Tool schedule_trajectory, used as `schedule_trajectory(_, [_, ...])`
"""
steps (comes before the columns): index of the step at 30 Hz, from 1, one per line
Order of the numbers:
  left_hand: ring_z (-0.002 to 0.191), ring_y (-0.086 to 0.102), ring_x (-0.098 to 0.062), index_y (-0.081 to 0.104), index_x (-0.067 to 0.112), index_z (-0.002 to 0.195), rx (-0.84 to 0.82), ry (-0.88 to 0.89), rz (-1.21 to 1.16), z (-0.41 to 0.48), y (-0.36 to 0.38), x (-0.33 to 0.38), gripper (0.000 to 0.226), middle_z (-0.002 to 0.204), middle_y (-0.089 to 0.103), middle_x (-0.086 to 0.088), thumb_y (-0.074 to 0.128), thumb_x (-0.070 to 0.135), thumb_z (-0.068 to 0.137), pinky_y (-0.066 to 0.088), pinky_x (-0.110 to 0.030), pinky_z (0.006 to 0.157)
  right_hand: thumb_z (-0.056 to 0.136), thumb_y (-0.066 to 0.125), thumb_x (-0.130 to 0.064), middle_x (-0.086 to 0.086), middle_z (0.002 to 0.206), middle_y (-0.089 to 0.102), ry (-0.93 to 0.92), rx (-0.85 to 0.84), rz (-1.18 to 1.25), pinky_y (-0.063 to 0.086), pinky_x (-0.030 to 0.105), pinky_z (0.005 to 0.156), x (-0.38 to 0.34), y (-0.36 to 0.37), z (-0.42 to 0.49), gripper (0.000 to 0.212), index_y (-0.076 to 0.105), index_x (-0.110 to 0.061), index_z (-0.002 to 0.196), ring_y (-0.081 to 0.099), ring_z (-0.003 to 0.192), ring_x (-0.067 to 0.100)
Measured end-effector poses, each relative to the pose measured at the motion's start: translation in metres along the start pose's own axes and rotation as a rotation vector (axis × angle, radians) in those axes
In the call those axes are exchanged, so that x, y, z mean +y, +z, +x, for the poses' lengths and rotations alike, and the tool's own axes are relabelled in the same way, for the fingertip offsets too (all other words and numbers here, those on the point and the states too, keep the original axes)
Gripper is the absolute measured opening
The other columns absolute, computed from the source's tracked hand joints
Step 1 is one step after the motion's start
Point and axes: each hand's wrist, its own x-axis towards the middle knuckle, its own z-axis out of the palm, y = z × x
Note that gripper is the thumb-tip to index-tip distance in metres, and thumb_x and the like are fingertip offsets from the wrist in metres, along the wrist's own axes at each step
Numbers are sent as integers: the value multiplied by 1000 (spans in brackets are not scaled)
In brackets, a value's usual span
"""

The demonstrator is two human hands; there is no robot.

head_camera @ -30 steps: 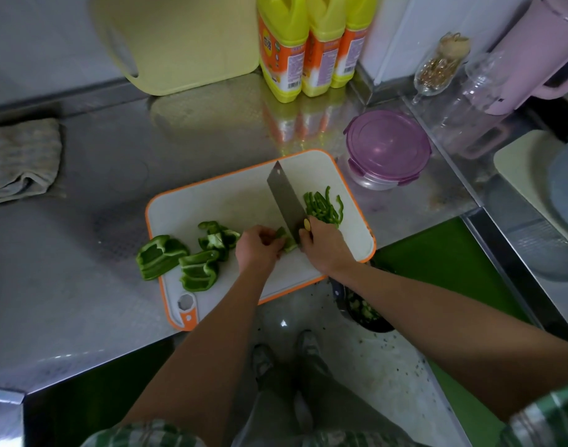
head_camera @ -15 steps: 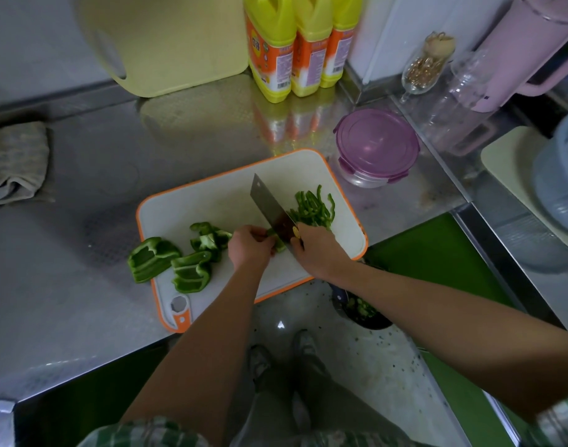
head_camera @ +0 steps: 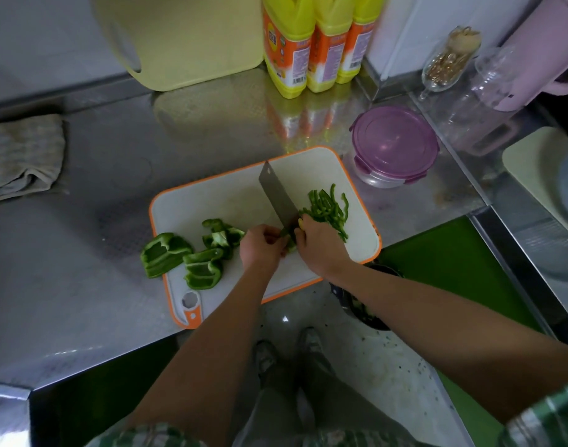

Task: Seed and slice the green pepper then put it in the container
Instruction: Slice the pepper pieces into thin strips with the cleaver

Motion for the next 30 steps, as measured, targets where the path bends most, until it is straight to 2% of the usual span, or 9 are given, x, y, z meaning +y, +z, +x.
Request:
schedule_trajectory(3, [71, 70, -25, 66, 12, 85, 3, 2, -1, -2, 0, 0, 11, 75, 72, -7, 75, 16, 82, 58, -38, 71, 100, 42, -17, 18, 84, 62, 58, 47, 27, 34, 31, 57, 1, -4, 10, 20, 52, 0, 104, 61, 76, 33])
schedule_trajectory(7, [76, 69, -22, 65, 15, 87, 43, -14, 14, -2, 1, 4, 13, 79, 73, -6, 76, 19, 80, 51, -28, 67, 99, 46, -17, 16, 78, 58, 15, 16, 82, 31, 30, 58, 9, -21, 11, 16, 50, -3, 94, 54, 70, 29])
schedule_trajectory(10, [77, 68, -21, 65, 16, 90, 87, -32, 9, -4, 3, 5, 18, 81, 73, -4, 78, 20, 78, 52, -30, 69, 99, 47, -18, 16, 75, 57, -46, 3, 89, 31, 30, 57, 8, -27, 3, 14, 48, -8, 89, 50, 64, 23])
schedule_trajectory(12, [78, 68, -22, 64, 16, 91, 125, -45, 4, -5, 4, 6, 20, 81, 72, -3, 78, 19, 77, 55, -33, 72, 98, 48, -18, 17, 80, 62, -55, 3, 82, 36, 32, 58, 7, -23, -1, 18, 54, -2, 99, 56, 67, 27])
schedule_trajectory(14, [82, 68, -23, 66, 16, 91, 161, -59, 11, -6, 4, 7, 19, 84, 72, -3, 78, 18, 77, 55, -37, 76, 98, 47, -18, 17, 80, 63, -60, -30, 66, 39, 33, 57, 7, -19, -5, 18, 54, -2, 97, 59, 69, 29])
schedule_trajectory(21, [86, 68, -22, 71, 15, 93, 160, -102, 16, -2, 6, 9, 16, 85, 74, -5, 77, 18, 78, 55, -37, 81, 98, 46, -16, 16, 77, 59, -60, -72, 16, 30, 28, 56, 9, -18, -10, 15, 47, -7, 86, 50, 64, 22])
schedule_trajectory(26, [86, 68, -23, 72, 14, 91, 168, -104, 10, 0, 8, 7, 14, 85, 74, -5, 76, 14, 78, 56, -39, 82, 98, 45, -17, 17, 79, 59, -59, -113, 10, 31, 29, 59, 12, -16, -11, 16, 47, -7, 86, 54, 69, 27])
schedule_trajectory(30, [87, 68, -24, 73, 13, 92, 168, -103, 5, 1, 8, 8, 14, 88, 73, -6, 77, 13, 78, 55, -37, 82, 98, 45, -16, 13, 75, 54, -50, -127, 22, 28, 29, 58, 12, -16, -8, 18, 42, -10, 81, 47, 66, 21])
